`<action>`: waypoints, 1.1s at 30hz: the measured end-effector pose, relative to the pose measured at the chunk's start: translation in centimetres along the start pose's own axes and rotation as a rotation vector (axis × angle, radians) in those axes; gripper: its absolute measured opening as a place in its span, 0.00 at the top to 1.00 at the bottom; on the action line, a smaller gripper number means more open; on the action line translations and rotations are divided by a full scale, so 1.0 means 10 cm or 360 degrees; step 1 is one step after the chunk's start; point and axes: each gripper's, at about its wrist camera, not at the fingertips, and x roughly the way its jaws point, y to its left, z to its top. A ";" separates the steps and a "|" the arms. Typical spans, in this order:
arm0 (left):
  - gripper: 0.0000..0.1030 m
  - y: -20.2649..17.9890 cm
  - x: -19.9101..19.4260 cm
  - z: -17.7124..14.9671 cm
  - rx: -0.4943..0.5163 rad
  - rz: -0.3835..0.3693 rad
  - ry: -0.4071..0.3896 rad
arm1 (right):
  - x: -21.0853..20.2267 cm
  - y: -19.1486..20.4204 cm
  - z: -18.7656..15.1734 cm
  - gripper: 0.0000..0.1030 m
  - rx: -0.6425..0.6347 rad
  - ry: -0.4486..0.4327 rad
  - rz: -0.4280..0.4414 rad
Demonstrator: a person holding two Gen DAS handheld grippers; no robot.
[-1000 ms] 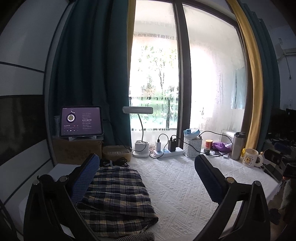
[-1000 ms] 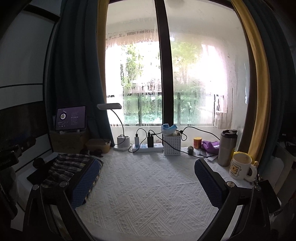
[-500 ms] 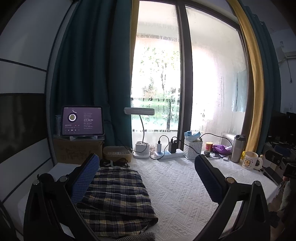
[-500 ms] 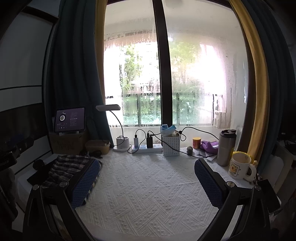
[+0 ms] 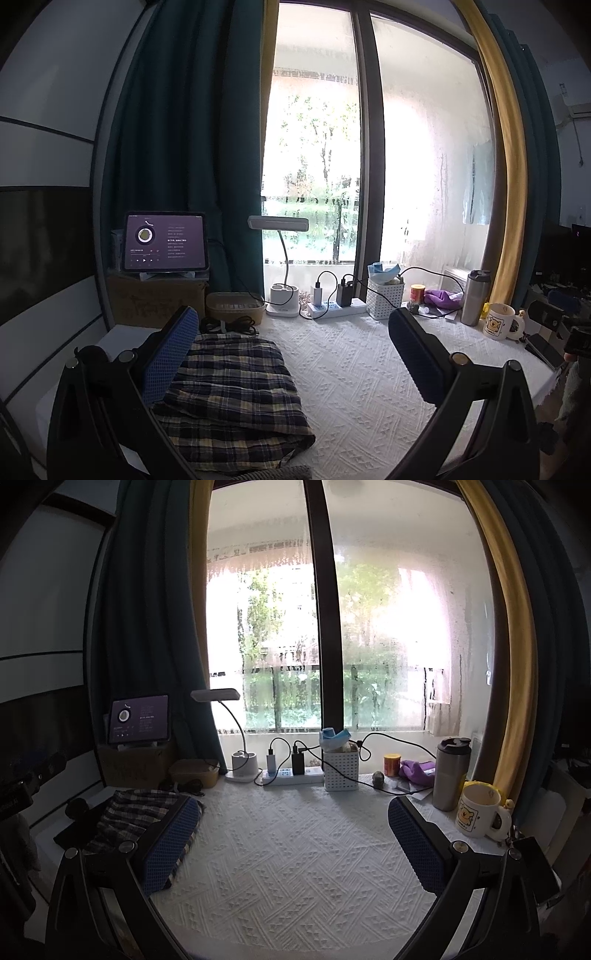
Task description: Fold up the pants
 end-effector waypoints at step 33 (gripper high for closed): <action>0.01 -0.01 -0.02 -0.02 -0.0014 -0.0041 0.0013 | 0.02 0.02 0.01 0.00 -0.0006 0.0011 -0.0003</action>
